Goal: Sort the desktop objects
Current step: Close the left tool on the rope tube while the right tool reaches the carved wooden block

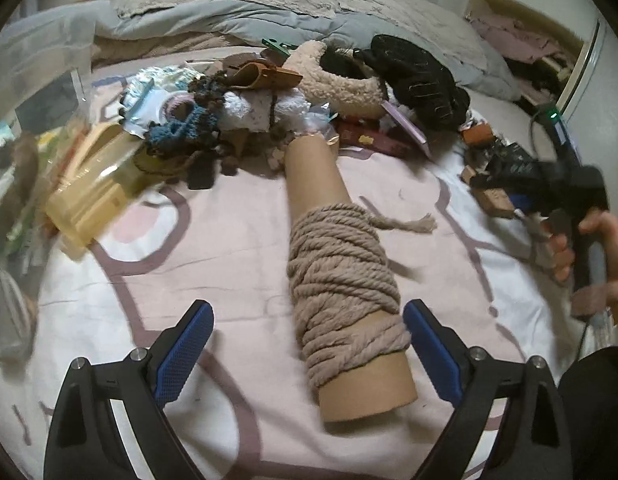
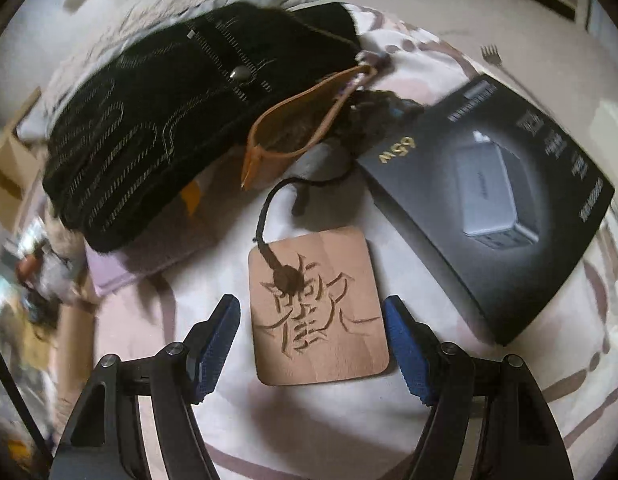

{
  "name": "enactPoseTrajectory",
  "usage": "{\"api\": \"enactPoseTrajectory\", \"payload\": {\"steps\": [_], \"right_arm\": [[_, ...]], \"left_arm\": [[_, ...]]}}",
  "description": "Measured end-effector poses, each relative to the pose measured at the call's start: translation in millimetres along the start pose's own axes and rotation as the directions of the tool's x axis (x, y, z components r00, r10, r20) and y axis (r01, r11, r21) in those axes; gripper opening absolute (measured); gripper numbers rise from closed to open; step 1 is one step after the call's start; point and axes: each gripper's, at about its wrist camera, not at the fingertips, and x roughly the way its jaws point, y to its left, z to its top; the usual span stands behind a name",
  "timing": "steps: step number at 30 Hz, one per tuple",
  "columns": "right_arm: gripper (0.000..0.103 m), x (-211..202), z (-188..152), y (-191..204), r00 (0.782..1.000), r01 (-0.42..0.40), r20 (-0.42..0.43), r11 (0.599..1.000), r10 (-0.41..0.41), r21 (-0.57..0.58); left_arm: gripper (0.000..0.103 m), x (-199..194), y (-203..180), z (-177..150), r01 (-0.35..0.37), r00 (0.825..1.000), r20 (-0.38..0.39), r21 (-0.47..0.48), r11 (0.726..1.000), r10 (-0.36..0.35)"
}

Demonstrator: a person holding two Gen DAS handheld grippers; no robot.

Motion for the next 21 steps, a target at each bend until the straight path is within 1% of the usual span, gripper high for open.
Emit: {"api": "enactPoseTrajectory", "payload": {"steps": [1,3,4,5,8,10,12,15,16,17,18,19,21], "right_arm": [[0.067,1.1,-1.4,5.0,0.999,0.033,-0.001,0.999,-0.033,-0.034],[0.066,1.2,-4.4,14.0,0.995,0.1,0.009,0.991,-0.1,-0.093],[0.066,-0.2,-6.1,17.4,0.995,0.103,0.012,0.989,-0.103,-0.11],[0.066,-1.9,-7.9,20.1,0.996,0.088,0.008,0.989,-0.088,-0.121],[0.066,-9.9,-19.7,33.8,1.0,-0.001,-0.021,0.988,-0.002,-0.154],[0.066,-14.8,-33.0,49.4,0.999,-0.046,-0.037,0.977,0.039,-0.207],[0.066,-16.9,-47.5,66.8,0.997,-0.07,-0.056,0.961,0.057,-0.267],[0.066,-16.9,-61.3,81.9,0.996,-0.08,-0.068,0.943,0.061,-0.322],[0.066,-17.0,-68.7,83.7,0.996,-0.078,-0.067,0.938,0.059,-0.337],[0.066,-15.8,-69.2,84.5,0.996,-0.077,-0.067,0.936,0.057,-0.343],[0.066,-15.2,-70.2,84.8,0.996,-0.073,-0.067,0.936,0.054,-0.343],[0.066,-15.3,-71.3,84.3,0.996,-0.072,-0.067,0.937,0.052,-0.342],[0.066,-16.5,-73.0,82.2,0.996,-0.078,-0.067,0.939,0.058,-0.336]], "left_arm": [[0.096,2.2,-1.0,0.6,0.019,1.0,-0.006,-0.008,1.0,-0.019],[0.096,7.5,-4.9,2.6,0.048,0.999,-0.015,-0.019,0.999,-0.049],[0.096,9.1,-7.2,3.2,0.054,0.998,-0.016,-0.019,0.998,-0.054],[0.096,10.3,-9.8,3.8,0.057,0.998,-0.016,-0.014,0.998,-0.057],[0.096,14.6,-16.1,6.3,0.064,0.998,-0.014,-0.006,0.998,-0.064],[0.095,20.1,-18.9,8.3,0.056,0.998,-0.018,0.002,0.998,-0.056],[0.095,26.5,-19.8,10.6,0.037,0.999,-0.026,0.01,0.999,-0.036],[0.075,34.9,-15.4,11.8,0.018,0.998,-0.055,0.0,1.0,-0.018],[0.072,35.3,-13.4,11.7,0.023,0.998,-0.059,-0.008,1.0,-0.023],[0.068,33.7,-11.4,12.0,0.039,0.998,-0.055,-0.017,0.999,-0.04],[0.057,31.1,-10.1,12.4,0.062,0.996,-0.056,-0.026,0.998,-0.063],[0.055,28.4,-9.0,13.2,0.075,0.995,-0.06,-0.037,0.996,-0.077],[0.054,23.7,-9.6,12.3,0.072,0.995,-0.06,-0.025,0.997,-0.073]]}}
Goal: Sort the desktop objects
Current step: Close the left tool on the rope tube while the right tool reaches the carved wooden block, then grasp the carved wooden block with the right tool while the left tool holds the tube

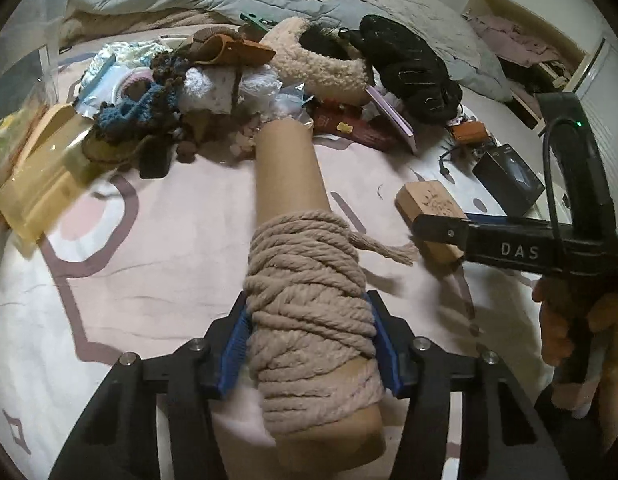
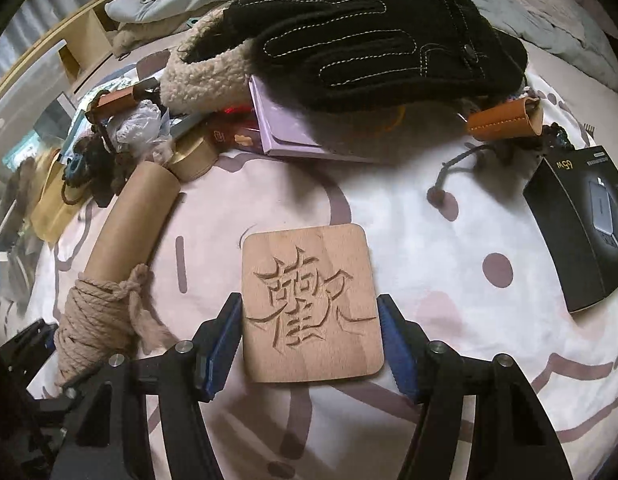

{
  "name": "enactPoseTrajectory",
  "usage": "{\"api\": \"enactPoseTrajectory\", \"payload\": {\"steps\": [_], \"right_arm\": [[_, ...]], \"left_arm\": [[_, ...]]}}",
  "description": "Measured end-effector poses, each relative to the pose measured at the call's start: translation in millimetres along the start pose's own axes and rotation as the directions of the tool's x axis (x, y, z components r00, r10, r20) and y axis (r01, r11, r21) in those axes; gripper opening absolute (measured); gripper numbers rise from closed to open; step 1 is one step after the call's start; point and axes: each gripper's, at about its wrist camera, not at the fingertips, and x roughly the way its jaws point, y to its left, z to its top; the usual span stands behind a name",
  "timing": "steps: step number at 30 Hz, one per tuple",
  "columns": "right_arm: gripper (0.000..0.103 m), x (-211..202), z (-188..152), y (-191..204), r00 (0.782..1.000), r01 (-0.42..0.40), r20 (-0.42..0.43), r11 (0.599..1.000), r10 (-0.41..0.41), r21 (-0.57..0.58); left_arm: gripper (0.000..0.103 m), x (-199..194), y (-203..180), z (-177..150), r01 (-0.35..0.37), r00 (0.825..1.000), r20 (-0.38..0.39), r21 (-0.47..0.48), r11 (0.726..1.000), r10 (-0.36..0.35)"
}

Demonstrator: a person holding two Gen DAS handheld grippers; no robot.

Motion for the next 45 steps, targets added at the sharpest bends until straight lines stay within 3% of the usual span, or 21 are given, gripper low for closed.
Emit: {"api": "enactPoseTrajectory", "payload": {"steps": [8,14,18,20,22,30,37,45], "right_arm": [[0.066,-6.3,-0.7,7.2,0.998,-0.054,-0.01,0.998,0.054,-0.021],[0.066,-6.3,-8.9,30.6,0.992,-0.116,-0.065,0.984,0.108,-0.138],[0.067,-5.2,-17.5,40.2,0.995,-0.083,-0.064,0.975,0.071,-0.208],[0.067,-6.3,-16.8,35.9,0.994,-0.101,-0.065,0.977,0.09,-0.187],[0.067,-7.5,-16.0,28.2,0.99,-0.131,-0.075,0.98,0.121,-0.149],[0.073,-9.4,-17.0,22.4,0.987,-0.143,-0.088,0.982,0.133,-0.122],[0.073,-12.2,-18.4,48.4,0.937,-0.325,-0.193,0.928,0.291,-0.182],[0.073,-12.7,12.9,18.6,0.973,-0.232,-0.035,0.967,0.23,-0.107]], "left_arm": [[0.053,-32.5,11.2,-14.2,-0.043,0.999,0.019,0.036,0.998,0.042],[0.053,-31.2,31.1,-22.8,-0.087,0.995,-0.041,0.012,0.996,0.087],[0.055,-24.0,27.0,-22.3,-0.103,0.994,-0.043,0.02,0.994,0.104],[0.06,-24.0,26.3,-20.9,-0.106,0.994,-0.032,0.021,0.994,0.106],[0.073,-24.2,26.9,-18.7,-0.086,0.996,-0.021,0.004,0.996,0.086],[0.073,-15.1,25.3,-12.9,-0.075,0.997,-0.024,-0.021,0.997,0.074],[0.062,-16.9,31.5,-14.0,-0.071,0.997,-0.035,-0.04,0.997,0.07],[0.055,-19.6,31.0,-15.0,-0.089,0.995,-0.043,-0.022,0.996,0.088]]}}
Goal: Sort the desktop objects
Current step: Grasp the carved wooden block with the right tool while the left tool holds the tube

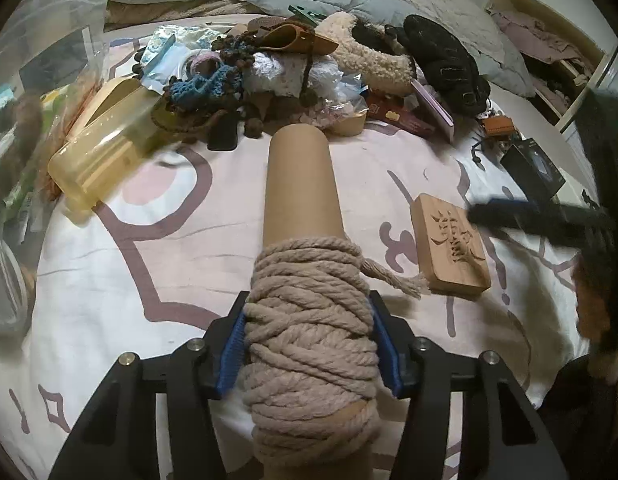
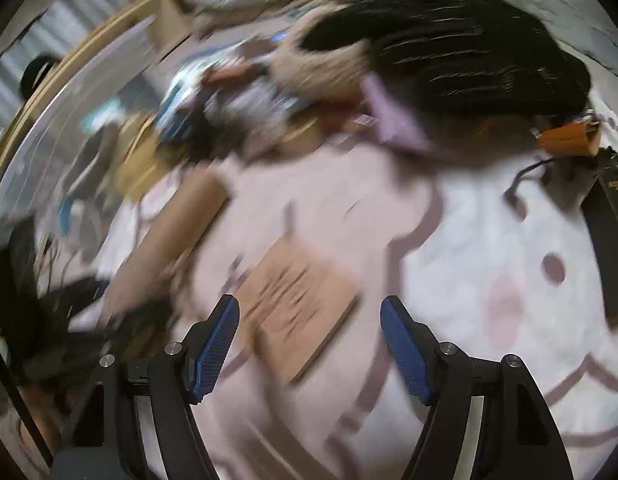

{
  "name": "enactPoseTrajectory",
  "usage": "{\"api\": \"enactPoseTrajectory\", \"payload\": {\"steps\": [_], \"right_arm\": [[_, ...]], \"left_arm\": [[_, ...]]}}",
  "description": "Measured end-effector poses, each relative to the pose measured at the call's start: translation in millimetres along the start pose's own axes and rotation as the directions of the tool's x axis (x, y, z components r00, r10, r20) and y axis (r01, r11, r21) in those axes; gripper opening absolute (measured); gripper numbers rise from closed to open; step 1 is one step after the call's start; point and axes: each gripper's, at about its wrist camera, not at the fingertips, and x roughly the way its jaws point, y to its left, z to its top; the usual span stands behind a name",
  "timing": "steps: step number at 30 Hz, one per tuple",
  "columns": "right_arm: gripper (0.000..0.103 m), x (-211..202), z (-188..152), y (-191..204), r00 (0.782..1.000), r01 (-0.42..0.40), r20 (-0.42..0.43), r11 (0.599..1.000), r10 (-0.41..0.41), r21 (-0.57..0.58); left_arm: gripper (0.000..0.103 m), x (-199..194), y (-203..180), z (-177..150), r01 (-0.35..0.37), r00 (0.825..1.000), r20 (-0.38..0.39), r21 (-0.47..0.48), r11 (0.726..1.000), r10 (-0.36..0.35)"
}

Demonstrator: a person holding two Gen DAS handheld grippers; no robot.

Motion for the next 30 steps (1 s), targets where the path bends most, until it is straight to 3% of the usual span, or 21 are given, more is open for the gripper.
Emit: {"api": "enactPoseTrajectory", "payload": {"steps": [7,11,16,22,30], "right_arm": [[0.073,39.2,28.8,0.3,0.995,-0.094,-0.036,0.995,0.094,0.016],[0.073,41.6,20.1,12.5,0.993,-0.089,-0.084,0.995,0.085,-0.04],[0.073,28.1,-8.8,20.8,0.976,-0.15,-0.175,0.984,0.132,-0.092],[0.073,23.0,-27.4,40.2,0.99,-0.041,-0.141,0.977,0.012,-0.207],[0.075,28.6,-24.1,43.2,0.994,0.024,-0.1,0.986,-0.041,-0.165]], "left_arm": [[0.055,1.1,3.7,1.4,0.013,1.0,-0.001,-0.002,1.0,-0.013],[0.054,-2.0,5.5,0.4,0.024,1.0,-0.006,-0.004,1.0,-0.024],[0.054,-10.8,7.5,-6.7,0.013,1.0,-0.003,0.001,1.0,-0.013],[0.054,-6.7,6.6,-6.7,-0.011,1.0,-0.028,0.011,1.0,0.011],[0.055,-0.7,-1.2,-12.2,-0.048,0.997,-0.053,0.041,0.998,0.05]]}}
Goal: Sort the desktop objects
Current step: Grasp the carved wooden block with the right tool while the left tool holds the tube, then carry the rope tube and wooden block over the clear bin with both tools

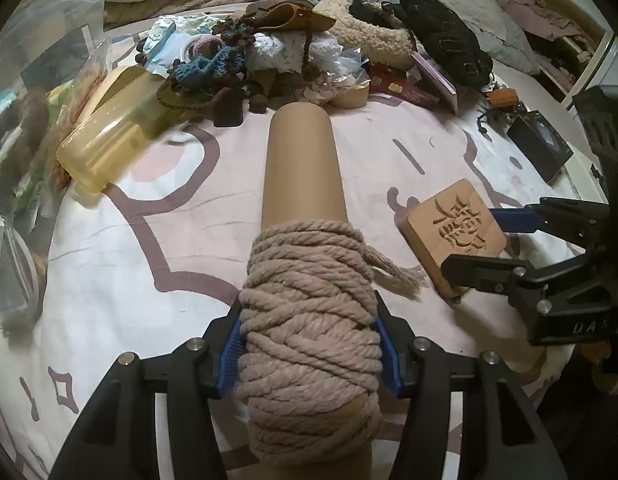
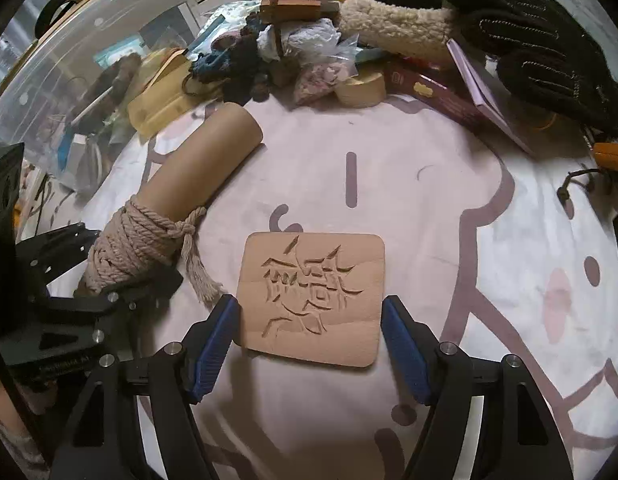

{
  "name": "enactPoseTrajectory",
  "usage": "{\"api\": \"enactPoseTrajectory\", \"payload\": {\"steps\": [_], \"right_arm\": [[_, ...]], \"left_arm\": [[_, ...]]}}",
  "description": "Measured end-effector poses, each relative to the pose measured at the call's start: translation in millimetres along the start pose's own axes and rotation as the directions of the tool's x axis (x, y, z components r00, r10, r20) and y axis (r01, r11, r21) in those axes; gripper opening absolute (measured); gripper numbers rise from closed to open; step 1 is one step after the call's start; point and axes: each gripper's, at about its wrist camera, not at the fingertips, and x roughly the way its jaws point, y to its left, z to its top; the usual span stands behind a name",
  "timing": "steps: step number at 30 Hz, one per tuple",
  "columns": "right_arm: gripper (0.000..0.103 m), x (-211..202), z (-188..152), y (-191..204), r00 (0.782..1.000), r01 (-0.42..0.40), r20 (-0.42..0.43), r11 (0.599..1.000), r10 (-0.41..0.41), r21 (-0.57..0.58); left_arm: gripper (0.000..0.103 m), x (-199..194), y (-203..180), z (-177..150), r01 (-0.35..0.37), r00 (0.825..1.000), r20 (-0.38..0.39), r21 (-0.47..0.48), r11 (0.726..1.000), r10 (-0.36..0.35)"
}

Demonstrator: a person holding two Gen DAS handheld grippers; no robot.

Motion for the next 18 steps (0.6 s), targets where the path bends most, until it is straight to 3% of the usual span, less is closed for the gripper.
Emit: {"api": "enactPoseTrajectory", "payload": {"steps": [2,9,18], "right_arm": [[0.079,0.8,-2.0,4.3,1.0,0.022,0.005,1.0,-0.022,-0.004],[0.08,10.9,-6.5,23.9,0.987,0.163,0.008,0.983,-0.163,-0.089],[0.077,2.8,1.5,11.7,0.984,0.172,0.048,0.984,-0.171,-0.033]], "left_arm": [[0.056,0.1,-0.8,-1.7,-0.008,1.0,0.0,0.004,1.0,0.008],[0.054,-2.2,-1.3,-5.2,-0.017,1.0,0.01,0.01,1.0,0.017],[0.052,-13.4,4.4,2.8,-0.017,0.997,0.081,-0.026,1.0,0.02]]}}
